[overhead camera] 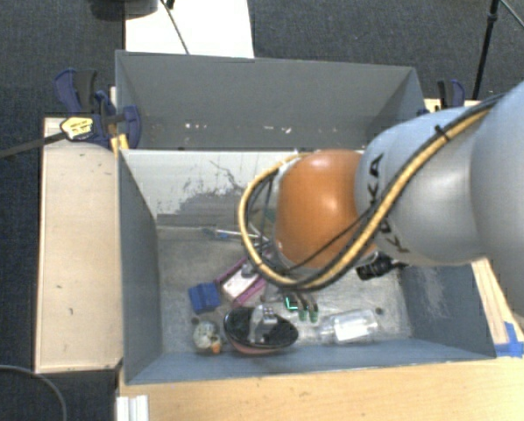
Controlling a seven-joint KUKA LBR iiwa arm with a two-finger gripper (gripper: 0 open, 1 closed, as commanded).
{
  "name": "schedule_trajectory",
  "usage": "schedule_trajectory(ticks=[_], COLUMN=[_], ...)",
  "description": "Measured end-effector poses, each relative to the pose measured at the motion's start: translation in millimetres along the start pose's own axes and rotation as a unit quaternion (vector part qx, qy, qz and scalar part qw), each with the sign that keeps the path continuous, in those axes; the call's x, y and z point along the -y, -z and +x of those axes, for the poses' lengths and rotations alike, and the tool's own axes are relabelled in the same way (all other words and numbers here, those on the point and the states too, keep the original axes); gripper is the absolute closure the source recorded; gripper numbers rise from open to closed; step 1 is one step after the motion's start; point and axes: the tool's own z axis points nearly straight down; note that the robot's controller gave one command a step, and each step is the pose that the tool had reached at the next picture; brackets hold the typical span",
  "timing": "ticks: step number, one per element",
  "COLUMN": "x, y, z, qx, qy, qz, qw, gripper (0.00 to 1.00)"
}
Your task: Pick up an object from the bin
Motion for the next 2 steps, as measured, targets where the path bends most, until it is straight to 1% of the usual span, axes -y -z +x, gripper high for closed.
schedule_trajectory(ticks=[1,2], x=[-18.8,22.6], y=[-47.2,-51.8], z=[-20.7,-44.3], qx=[0.0112,0.0238], qy=[0.055,0.028], qz=[-0.002,-0.005], qw=[0.9984,0.9993], gripper=[0.0,0.0])
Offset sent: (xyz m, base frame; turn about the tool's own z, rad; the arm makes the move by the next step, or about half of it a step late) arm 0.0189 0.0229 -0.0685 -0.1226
